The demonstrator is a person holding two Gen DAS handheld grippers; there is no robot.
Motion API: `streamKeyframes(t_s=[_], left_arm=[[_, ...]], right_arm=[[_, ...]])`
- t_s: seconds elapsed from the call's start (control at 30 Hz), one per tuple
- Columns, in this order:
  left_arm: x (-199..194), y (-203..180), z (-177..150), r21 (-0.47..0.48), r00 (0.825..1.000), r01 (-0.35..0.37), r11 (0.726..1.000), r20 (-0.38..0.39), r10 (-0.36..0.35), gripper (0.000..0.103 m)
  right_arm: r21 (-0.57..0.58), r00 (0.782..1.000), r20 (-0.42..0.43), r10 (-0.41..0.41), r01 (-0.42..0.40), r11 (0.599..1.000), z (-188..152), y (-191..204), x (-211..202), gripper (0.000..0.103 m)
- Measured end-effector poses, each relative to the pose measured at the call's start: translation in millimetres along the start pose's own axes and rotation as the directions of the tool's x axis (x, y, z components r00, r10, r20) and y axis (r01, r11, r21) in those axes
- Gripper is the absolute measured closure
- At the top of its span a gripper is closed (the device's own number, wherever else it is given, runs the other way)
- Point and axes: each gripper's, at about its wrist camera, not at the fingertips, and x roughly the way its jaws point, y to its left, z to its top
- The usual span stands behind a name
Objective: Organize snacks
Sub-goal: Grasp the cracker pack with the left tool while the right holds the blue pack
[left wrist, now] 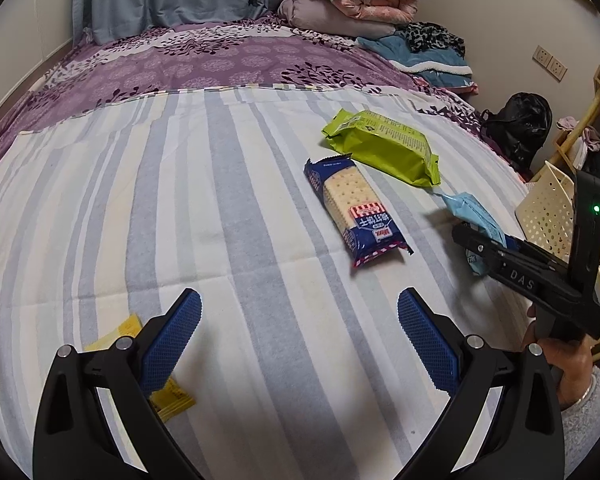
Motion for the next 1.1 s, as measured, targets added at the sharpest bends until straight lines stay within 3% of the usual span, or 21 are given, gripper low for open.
streamKeyframes(t_s=[0.4, 0.83, 0.97, 1.07, 1.1], left_arm=[[37, -42, 41, 0.024, 1.000, 0.028, 0.999, -0.008, -0.028, 0.003], [95, -50, 66, 0.008, 0.995, -0.095, 0.995, -0.034, 0.095, 0.003], [107, -46, 64, 0.000, 0.992, -0.118, 0.993, -0.053, 0.118, 0.013], [108, -46, 60, 0.013, 0.992, -0.122, 0.992, -0.038, 0.122, 0.014], [107, -46, 59, 0.018, 0.992, -0.125, 0.992, -0.034, 0.125, 0.019]], right_arm=[[0.032, 1.000, -0.009, 0.017, -0.016, 0.999, -4, -5, 5, 0.048], [0.044, 0.999, -0.005, 0.032, -0.032, 0.999, -5, -7, 5, 0.047], [0.042, 1.000, -0.005, 0.029, -0.029, 0.999, -5, -7, 5, 0.047], [0.035, 1.000, -0.005, 0.021, -0.021, 0.999, -5, -4, 6, 0.047], [0.033, 1.000, -0.006, 0.020, -0.019, 0.999, -6, -3, 6, 0.047]])
